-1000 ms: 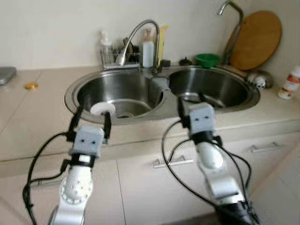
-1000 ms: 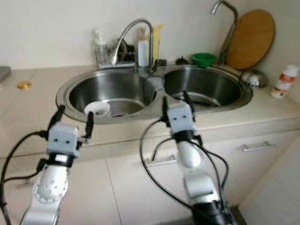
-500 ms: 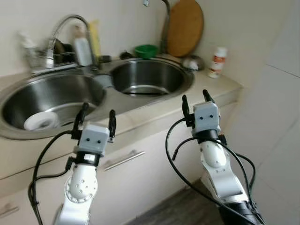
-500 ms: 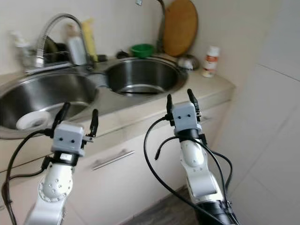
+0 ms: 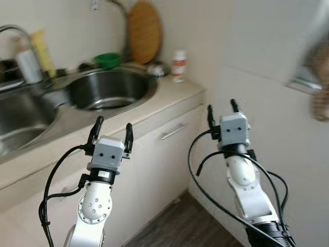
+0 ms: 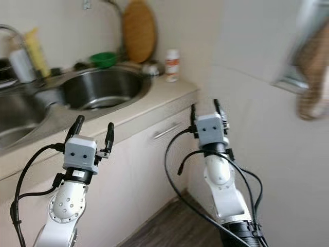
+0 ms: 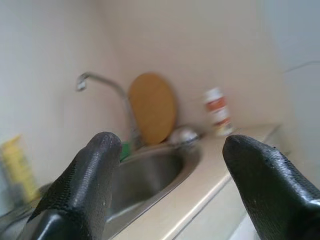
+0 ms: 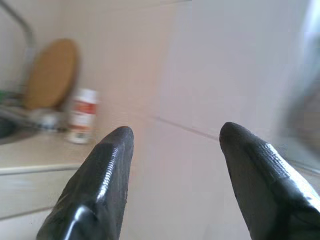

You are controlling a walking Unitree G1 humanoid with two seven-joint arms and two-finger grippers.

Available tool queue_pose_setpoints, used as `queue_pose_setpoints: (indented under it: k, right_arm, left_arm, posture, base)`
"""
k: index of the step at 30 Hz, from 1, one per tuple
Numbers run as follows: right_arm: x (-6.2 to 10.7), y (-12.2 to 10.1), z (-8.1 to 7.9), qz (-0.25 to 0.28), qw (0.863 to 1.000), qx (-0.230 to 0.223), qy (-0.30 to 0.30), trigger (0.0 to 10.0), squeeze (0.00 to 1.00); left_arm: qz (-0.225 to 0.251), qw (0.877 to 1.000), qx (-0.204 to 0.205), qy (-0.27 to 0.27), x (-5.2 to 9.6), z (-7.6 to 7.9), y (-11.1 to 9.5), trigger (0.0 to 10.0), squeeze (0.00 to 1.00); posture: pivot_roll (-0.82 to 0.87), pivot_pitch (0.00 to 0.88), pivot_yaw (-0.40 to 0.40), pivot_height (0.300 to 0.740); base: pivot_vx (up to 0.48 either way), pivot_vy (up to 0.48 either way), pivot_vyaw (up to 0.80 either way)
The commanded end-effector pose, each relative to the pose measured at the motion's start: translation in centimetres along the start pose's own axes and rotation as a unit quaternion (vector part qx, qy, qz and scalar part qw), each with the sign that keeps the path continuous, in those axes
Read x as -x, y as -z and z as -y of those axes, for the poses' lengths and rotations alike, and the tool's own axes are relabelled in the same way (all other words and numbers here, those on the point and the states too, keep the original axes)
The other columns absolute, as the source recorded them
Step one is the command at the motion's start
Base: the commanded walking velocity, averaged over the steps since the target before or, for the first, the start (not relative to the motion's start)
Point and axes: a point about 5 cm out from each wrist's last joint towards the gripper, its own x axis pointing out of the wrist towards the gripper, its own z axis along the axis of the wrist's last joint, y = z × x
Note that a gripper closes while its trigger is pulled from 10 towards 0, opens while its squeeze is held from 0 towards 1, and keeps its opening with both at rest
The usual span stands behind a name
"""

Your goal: Kitchen organization

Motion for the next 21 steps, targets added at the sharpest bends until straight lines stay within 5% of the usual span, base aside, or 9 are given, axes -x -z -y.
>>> queue_pose_setpoints:
  k: [1,18,21]
  right_arm:
    - [0.0,-0.7,-0.5,0.015,1.000,-0.005,-0.004,10.0,0.00]
    - [0.1,-0.3,0.5,0.009,0.999,0.018,0.032,10.0,0.00]
    - [0.2,-0.1,0.9,0.004,0.999,0.026,0.045,10.0,0.00]
  left_arm:
    - [0.001,1.000,-0.003,0.000,0.0,-0.3,0.0,10.0,0.00]
    - [0.009,1.000,-0.015,0.012,-0.1,-0.1,0.0,10.0,0.00]
    - [0.009,1.000,-0.016,0.016,-0.1,0.0,0.0,10.0,0.00]
  posture:
    - [-0.01,0.000,0.006,0.740]
    - [-0.01,0.000,0.011,0.740]
    - [-0.02,0.000,0.011,0.740]
  base:
    - [0.000,0.480,-0.80]
    - [0.000,0.022,-0.80]
    - [0.000,-0.406,-0.80]
